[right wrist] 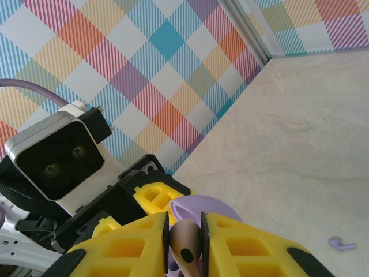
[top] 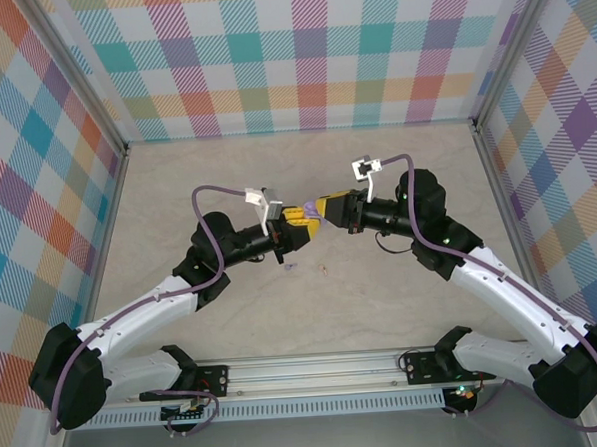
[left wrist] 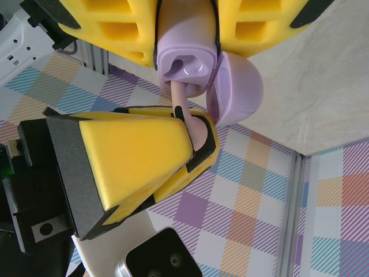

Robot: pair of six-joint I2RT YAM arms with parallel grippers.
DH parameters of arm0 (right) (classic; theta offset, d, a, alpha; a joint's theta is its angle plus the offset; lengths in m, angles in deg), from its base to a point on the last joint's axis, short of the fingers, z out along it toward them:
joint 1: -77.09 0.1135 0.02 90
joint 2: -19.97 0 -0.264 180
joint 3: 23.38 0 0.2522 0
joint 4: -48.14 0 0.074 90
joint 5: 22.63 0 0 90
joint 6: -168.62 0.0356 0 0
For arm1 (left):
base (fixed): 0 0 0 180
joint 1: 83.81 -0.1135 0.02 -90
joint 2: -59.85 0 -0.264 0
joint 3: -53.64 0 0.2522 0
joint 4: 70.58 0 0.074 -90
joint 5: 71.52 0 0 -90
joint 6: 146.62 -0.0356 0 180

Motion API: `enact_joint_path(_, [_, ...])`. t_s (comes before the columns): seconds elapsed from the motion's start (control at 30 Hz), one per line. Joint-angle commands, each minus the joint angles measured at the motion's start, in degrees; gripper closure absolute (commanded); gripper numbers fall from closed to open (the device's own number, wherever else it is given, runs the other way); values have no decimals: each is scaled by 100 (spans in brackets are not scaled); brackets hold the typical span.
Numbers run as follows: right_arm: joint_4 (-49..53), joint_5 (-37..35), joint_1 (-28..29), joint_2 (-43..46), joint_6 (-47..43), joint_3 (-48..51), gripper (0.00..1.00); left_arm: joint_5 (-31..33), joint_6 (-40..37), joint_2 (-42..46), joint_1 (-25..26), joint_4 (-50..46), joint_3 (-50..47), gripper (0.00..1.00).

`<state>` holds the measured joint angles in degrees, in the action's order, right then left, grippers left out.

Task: Insert wireless bluetooth earbuds into charging case

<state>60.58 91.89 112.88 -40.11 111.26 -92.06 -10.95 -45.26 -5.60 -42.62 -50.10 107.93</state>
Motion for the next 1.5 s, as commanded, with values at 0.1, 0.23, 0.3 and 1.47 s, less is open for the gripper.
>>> enact_joint_path(0.1, [-33, -64, 68, -5, 45, -37, 79, 48, -205, 160, 122, 443, -76, 89])
enact_joint_path(0.23, [139, -158, 77, 4, -25, -55, 79, 104, -215, 220, 122, 613, -117, 89])
enact_joint_path(0.3, [184, -196, 87, 25, -38, -63, 79, 121, -221, 253, 123, 625, -116, 89])
enact_joint_path(1.47, [2547, -2745, -200, -1468, -470, -111, 79, 1635, -1020, 940, 125, -2466, 385, 89])
